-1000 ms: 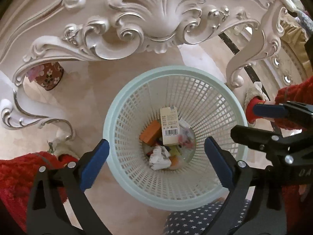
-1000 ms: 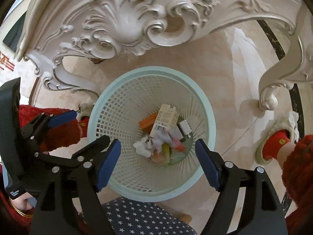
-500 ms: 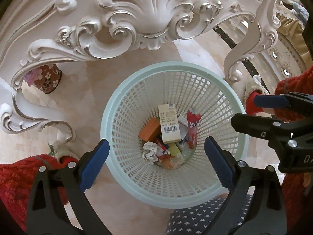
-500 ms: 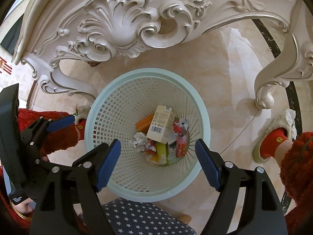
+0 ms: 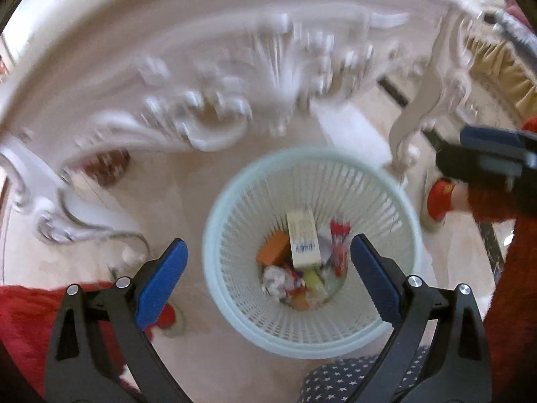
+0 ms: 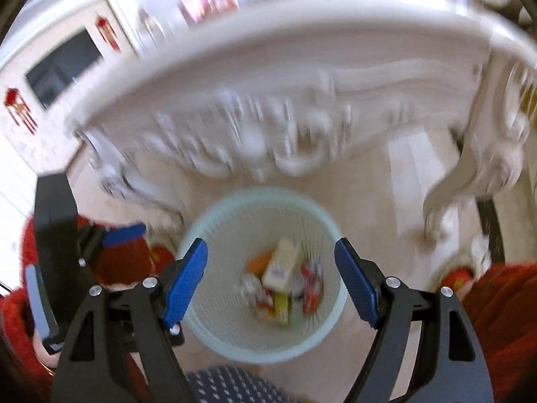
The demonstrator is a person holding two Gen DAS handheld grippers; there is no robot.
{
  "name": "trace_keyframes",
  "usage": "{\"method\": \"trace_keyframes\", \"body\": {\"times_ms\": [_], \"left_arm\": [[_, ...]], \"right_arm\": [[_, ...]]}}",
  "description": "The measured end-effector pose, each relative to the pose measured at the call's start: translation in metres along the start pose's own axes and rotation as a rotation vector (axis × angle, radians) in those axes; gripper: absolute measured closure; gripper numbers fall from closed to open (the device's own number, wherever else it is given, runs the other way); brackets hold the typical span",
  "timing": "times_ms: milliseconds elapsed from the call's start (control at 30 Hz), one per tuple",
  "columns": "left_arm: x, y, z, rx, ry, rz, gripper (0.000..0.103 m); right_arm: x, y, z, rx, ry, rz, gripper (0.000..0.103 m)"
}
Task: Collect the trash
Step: 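Grasp the red crumpled wrapper with the left gripper while the right grasps the silver snack bag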
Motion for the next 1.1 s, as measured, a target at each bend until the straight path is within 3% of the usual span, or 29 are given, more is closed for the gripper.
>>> {"method": "trace_keyframes", "body": {"times_ms": [133,167,200,367,433,567,667,900,1100], "left_arm": [[-0.004,-0.061,0.042,0.160,0.038,0.003,0.008],[-0.006,-0.072,0.056,0.196,0.048,0.016,0.008],[-0.010,-0.082,0.075,0.231,0.049,0.029,0.008],[-0.045,-0.079,0.174,0.291,-0.036,0.048,0.008],[-0.055,-0.068,0.204,0.287,-0.056,0.026,0.008],[-0.077,-0.026,0.268,0.203,-0.124,0.017,0.008],[-0.085,0.002,0.293,0.130,-0.150,0.024,0.008],[-0.097,0.036,0.314,0.044,-0.148,0.043,0.008],[-0.109,0.042,0.321,0.053,-0.156,0.008,0.008]], "right_arm": [[0.004,-0.048,0.054,0.196,-0.005,-0.010,0.029],[0.007,-0.053,0.072,0.225,-0.006,-0.023,0.024],[0.010,-0.056,0.086,0.245,-0.002,-0.034,0.017],[0.024,-0.034,0.179,0.280,-0.001,-0.109,0.016],[0.026,-0.013,0.216,0.261,-0.006,-0.097,0.016],[0.018,0.033,0.278,0.200,-0.081,-0.102,0.016],[0.009,0.063,0.307,0.149,-0.145,-0.130,0.016],[-0.007,0.121,0.338,0.040,-0.258,-0.163,0.016],[-0.009,0.143,0.349,-0.003,-0.294,-0.177,0.017]]}}
Point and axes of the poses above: each gripper's, at about its wrist camera, not at the fingertips, and y roughly the way its jaws point, x to its right, z to its top, the point moved 2 cm from there along y, roughly the way its jaws point, and after that the axes turned 4 degrees about -z, right-handed, at the moved point
